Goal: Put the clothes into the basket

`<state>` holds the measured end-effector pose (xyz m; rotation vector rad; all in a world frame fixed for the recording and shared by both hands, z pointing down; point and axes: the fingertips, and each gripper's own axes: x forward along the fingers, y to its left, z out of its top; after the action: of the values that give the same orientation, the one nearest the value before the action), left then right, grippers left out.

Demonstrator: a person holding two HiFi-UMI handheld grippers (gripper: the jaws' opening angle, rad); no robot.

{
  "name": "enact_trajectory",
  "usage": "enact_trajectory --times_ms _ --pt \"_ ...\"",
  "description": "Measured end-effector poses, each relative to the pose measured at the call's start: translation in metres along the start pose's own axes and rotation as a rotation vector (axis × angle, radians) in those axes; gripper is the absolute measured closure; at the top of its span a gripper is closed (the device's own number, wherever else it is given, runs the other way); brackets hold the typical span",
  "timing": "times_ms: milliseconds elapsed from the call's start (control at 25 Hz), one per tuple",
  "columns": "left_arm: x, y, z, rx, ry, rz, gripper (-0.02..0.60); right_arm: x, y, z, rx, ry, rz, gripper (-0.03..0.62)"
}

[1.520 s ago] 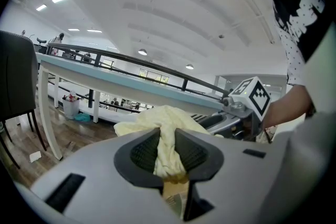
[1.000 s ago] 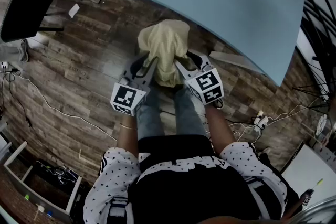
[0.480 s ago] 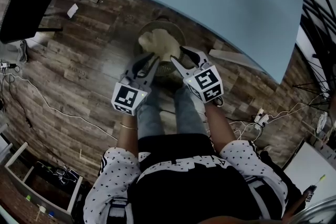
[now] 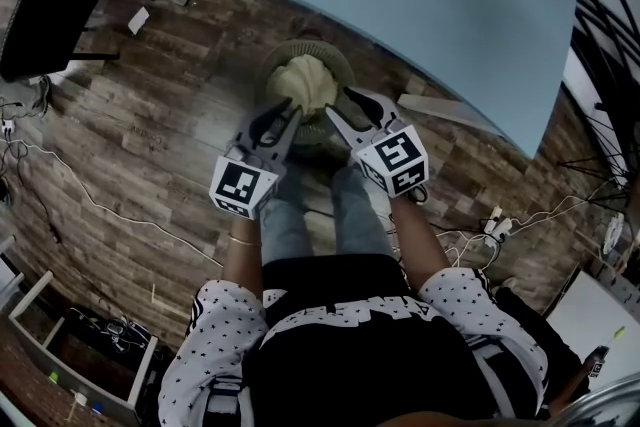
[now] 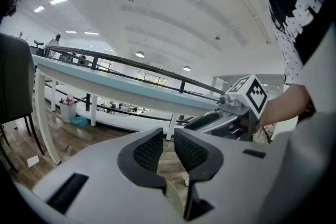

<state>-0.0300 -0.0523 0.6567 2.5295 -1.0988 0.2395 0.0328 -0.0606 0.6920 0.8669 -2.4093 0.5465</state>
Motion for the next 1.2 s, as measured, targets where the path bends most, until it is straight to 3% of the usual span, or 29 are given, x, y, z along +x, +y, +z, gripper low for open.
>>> enact_trajectory --times_ms 400,600,800,1200 --pt "-0.006 -0.002 0.004 -0.046 -0.030 -0.007 0.524 -0.009 0.009 0.008 0.037 -0.062 0.028 0.437" --pt "-0.008 -0.007 0.013 -0.066 -0.060 -0.040 0.551 -0.014 0.013 0.012 0.096 -0.096 0.046 0.546" --pt "-0.011 -0.014 0.019 -0.003 -0.037 -0.067 0.563 -0.020 0.015 0.023 0.124 -0.125 0.050 0.551" --pt "-0.016 -0.017 0.049 0.031 -0.023 -0.082 0.566 -0.050 0.024 0.060 0.142 -0.161 0.037 0.551"
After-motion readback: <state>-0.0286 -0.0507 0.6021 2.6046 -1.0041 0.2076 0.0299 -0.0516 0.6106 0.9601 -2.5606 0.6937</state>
